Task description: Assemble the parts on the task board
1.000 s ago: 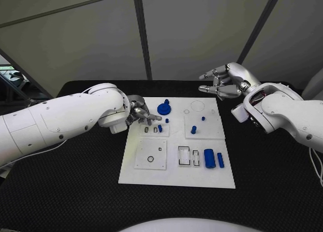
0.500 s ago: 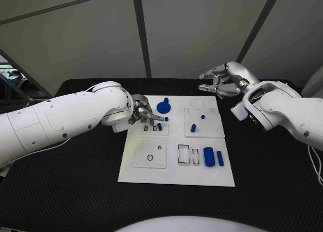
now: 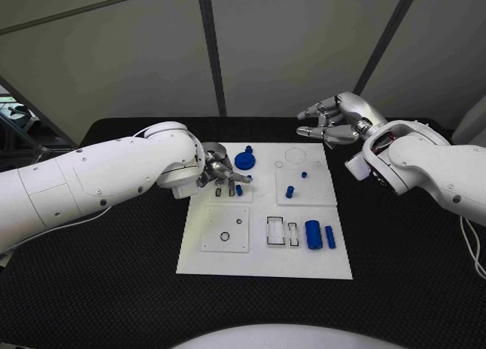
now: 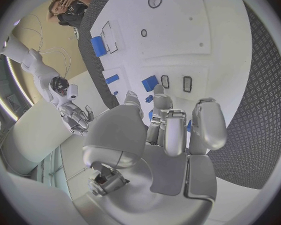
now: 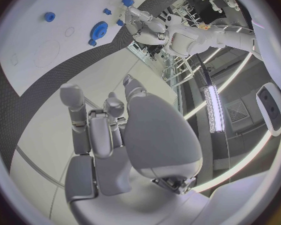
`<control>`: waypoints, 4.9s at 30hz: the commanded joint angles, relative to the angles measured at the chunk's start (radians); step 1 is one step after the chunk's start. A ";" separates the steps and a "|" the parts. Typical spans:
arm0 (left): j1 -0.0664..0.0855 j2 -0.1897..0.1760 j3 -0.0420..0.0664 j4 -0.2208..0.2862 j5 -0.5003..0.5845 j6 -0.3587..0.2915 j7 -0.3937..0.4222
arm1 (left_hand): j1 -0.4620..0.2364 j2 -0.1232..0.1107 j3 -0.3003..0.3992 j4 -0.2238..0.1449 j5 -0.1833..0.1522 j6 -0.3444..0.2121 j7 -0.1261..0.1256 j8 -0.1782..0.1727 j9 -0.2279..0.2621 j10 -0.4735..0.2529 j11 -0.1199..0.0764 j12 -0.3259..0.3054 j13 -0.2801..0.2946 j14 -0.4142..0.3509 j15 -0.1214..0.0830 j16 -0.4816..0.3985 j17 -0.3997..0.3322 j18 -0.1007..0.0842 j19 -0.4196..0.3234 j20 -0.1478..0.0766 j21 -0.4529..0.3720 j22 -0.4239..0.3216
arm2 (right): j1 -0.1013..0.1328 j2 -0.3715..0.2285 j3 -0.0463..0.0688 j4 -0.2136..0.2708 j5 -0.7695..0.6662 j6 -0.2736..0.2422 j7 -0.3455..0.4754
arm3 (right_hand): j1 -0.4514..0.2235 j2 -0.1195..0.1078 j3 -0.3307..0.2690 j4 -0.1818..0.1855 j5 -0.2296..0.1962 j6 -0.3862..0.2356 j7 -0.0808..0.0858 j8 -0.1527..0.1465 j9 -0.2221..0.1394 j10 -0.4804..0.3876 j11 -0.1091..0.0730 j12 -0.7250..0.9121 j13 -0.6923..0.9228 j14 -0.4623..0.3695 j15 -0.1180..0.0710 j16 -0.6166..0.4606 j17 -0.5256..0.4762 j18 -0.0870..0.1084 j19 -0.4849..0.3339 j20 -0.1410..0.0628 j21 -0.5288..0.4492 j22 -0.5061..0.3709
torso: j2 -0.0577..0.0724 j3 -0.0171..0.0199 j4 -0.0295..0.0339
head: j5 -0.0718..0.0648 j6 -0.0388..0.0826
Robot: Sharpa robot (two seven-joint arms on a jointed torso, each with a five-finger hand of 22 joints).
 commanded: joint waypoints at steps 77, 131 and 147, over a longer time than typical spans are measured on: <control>0.001 -0.044 -0.009 0.044 0.153 -0.055 0.025 | 0.071 -0.152 0.872 -0.188 0.000 -0.081 -0.021 0.112 0.180 0.028 -0.020 -0.018 0.002 0.071 -0.021 -0.008 0.144 -0.013 0.022 -0.016 -0.003 0.044 | 0.001 0.023 0.001 -0.032 -0.042 0.043 -0.007 | 0.002 0.006 -0.004 -0.003 0.030 0.008 0.000 0.007 -0.002 -0.001 -0.003 -0.004 -0.003 0.045 -0.009 -0.011 0.017 0.008 -0.001 -0.008 -0.018 -0.015 | 0.002 -0.0013 0.0035 | 0.010 -0.026; -0.018 -0.058 -0.036 0.095 -0.117 -0.085 -0.014 | 0.011 -0.180 0.988 -0.251 0.007 -0.087 -0.024 0.146 0.219 0.046 -0.024 0.006 0.021 0.072 -0.023 -0.009 0.147 -0.021 0.039 -0.019 0.025 0.094 | 0.001 0.026 0.001 -0.036 -0.063 0.054 0.001 | -0.001 0.005 -0.006 -0.002 0.031 0.008 0.000 0.007 -0.002 -0.002 -0.003 -0.004 -0.004 0.044 -0.009 -0.012 0.017 0.009 -0.001 -0.008 -0.020 -0.017 | 0.003 -0.0014 -0.0002 | 0.024 -0.044; -0.019 -0.057 -0.036 0.090 -0.121 -0.081 -0.020 | 0.003 -0.183 0.999 -0.256 0.012 -0.087 -0.024 0.150 0.223 0.049 -0.025 0.009 0.023 0.072 -0.024 -0.009 0.147 -0.022 0.041 -0.019 0.028 0.099 | 0.001 0.026 0.001 -0.036 -0.069 0.056 0.002 | -0.001 0.005 -0.006 -0.002 0.031 0.008 0.000 0.007 -0.002 -0.002 -0.003 -0.004 -0.004 0.044 -0.009 -0.012 0.017 0.009 -0.001 -0.008 -0.020 -0.017 | 0.004 -0.0012 -0.0006 | 0.024 -0.046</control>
